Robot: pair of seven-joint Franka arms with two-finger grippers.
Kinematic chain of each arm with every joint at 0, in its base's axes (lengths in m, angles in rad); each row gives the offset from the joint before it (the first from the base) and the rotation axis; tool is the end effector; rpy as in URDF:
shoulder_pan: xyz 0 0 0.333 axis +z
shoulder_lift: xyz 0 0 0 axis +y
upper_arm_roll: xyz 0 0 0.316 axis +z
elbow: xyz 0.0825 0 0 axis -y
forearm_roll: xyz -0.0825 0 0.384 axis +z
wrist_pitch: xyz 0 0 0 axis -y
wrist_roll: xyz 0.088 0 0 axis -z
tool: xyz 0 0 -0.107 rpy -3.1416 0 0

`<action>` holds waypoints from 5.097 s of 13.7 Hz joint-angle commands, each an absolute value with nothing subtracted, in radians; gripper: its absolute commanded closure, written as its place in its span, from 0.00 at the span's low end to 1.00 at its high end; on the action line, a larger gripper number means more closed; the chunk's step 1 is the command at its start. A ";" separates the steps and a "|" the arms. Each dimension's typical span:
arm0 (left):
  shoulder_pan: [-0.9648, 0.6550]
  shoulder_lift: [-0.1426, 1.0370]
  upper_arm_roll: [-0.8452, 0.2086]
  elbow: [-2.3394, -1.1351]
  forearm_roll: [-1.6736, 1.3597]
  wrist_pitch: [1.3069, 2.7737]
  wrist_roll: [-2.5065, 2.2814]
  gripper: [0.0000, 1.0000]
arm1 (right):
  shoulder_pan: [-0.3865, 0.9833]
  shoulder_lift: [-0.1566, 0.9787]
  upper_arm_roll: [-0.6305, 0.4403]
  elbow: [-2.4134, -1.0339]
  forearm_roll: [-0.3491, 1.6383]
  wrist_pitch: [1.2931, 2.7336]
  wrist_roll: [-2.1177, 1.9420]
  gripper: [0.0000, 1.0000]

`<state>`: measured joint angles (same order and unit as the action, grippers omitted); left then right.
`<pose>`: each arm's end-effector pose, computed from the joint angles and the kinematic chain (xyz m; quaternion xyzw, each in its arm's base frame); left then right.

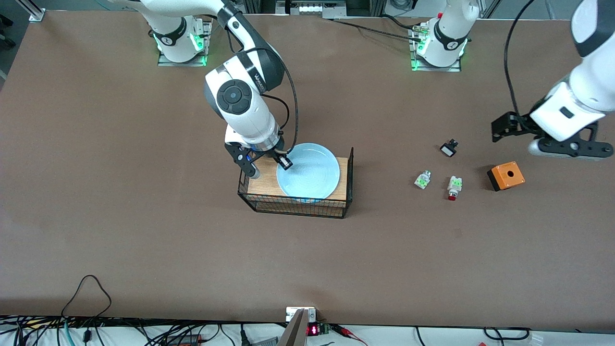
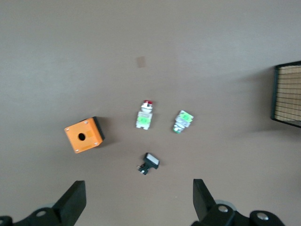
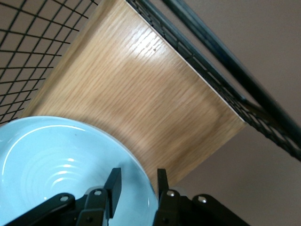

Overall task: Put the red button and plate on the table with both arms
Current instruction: 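Tighten the right gripper on the plate rim, then lift the plate out of the basket with the right gripper, then carry the plate beside the basket and lower it onto the table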

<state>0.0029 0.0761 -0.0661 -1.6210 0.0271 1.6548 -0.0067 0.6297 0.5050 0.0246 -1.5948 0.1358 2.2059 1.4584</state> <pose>0.5801 -0.0327 0.5648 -0.9993 0.0296 0.0207 0.0117 0.5519 0.4261 0.3504 -0.9011 0.4257 0.0284 0.0768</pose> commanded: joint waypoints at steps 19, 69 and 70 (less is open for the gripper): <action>-0.026 0.025 -0.043 -1.654 0.031 1.628 0.003 0.00 | 0.629 0.387 0.021 -1.589 0.149 2.082 1.442 1.00; -0.040 0.023 -0.057 -1.637 0.032 1.608 -0.011 0.00 | 0.176 0.209 -0.135 -1.812 0.089 1.851 0.053 0.00; -0.040 0.023 -0.057 -1.637 0.032 1.608 -0.011 0.00 | 0.190 0.209 -0.135 -1.743 0.078 1.795 0.066 0.00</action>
